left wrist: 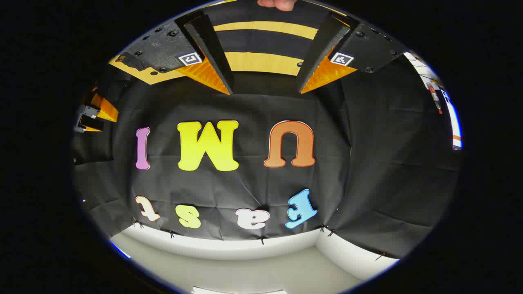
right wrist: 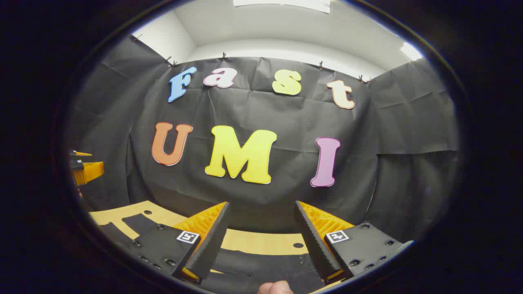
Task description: Grasp the waist and the cuffs of the jeans and fold them to make the two legs overlap; first hold the waist and fold one-third of the jeans toward the cuffs, then hold the cuffs and fold the remaining one-third in the same direction to finish folding.
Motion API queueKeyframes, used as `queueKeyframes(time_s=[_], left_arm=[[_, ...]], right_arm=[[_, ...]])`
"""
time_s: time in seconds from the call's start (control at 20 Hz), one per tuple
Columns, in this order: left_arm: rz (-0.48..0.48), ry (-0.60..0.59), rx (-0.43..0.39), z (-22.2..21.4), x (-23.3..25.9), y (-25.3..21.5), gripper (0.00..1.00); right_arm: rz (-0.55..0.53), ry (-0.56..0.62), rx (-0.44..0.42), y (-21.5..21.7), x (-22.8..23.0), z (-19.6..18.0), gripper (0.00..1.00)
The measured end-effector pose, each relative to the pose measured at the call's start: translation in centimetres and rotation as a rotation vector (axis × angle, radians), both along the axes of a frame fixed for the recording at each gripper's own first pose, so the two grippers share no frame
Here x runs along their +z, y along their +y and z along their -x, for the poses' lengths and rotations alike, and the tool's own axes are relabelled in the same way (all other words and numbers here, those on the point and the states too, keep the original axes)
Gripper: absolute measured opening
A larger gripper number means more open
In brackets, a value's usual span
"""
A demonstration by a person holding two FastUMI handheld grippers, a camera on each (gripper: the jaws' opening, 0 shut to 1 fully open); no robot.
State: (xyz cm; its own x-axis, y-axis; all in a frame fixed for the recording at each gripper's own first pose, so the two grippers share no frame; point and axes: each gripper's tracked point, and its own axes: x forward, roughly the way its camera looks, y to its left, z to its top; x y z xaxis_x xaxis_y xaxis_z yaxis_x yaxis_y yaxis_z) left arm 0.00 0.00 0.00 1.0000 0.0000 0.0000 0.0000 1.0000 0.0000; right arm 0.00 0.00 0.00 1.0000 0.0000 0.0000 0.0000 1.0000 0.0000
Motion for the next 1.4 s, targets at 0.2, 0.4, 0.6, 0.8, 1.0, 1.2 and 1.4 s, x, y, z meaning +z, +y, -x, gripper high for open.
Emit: queueKeyframes(time_s=[0.2,0.4,0.6,0.8,1.0,1.2,1.4], left_arm=[[0.003,0.002,0.012,-0.1,0.0,0.6,1.0],[0.0,0.002,0.02,-0.4,-0.1,1.0,0.98],[-0.002,-0.002,0.029,-0.4,0.1,1.3,0.98],[-0.003,-0.005,0.034,-0.2,0.0,1.5,0.98],[0.003,0.018,0.041,-0.1,-0.9,1.8,0.98],[0.024,0.092,0.061,0.1,-3.6,2.6,0.98],[0.087,0.237,0.132,1.2,-8.6,5.0,0.98]], right_arm=[[0.001,-0.008,0.006,0.1,0.0,-0.2,0.96],[0.003,-0.004,0.011,0.2,-0.1,-0.2,0.96],[0.0,-0.008,0.012,0.2,0.0,-0.3,0.94],[-0.014,0.009,0.01,0.1,-0.5,-0.3,0.96],[-0.018,0.045,-0.018,-0.8,-1.3,0.3,0.94],[-0.036,0.118,-0.052,-2.3,-3.0,1.3,0.94],[-0.082,0.27,-0.074,-3.7,-5.8,3.7,0.96]])
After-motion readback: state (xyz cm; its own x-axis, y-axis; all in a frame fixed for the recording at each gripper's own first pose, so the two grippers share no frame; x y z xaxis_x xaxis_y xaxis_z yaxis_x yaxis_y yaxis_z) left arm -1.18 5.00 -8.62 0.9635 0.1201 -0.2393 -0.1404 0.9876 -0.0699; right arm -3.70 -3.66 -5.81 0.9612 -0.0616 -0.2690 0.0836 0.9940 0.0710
